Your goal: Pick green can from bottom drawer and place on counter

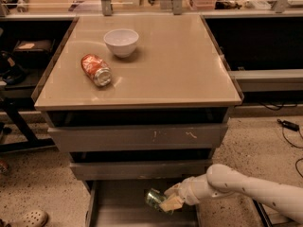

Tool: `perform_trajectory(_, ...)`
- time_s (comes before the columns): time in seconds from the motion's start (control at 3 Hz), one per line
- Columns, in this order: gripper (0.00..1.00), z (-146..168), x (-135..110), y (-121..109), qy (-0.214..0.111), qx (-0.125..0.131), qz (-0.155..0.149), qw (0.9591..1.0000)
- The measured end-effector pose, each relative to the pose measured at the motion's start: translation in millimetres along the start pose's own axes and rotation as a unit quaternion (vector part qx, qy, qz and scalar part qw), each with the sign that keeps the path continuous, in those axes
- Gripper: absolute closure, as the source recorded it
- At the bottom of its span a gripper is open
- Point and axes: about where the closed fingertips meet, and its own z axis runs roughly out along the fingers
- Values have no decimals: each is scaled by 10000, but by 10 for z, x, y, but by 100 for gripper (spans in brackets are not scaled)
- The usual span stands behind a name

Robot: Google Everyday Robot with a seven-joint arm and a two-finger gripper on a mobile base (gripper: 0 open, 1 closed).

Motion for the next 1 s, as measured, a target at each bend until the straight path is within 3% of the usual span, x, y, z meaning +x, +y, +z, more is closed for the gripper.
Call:
perform_trajectory(0.67, 100, -761, -300, 279, -139, 250, -226, 9993)
perform_trajectory(1.0, 100, -831, -325, 272, -141, 310, -252, 9991)
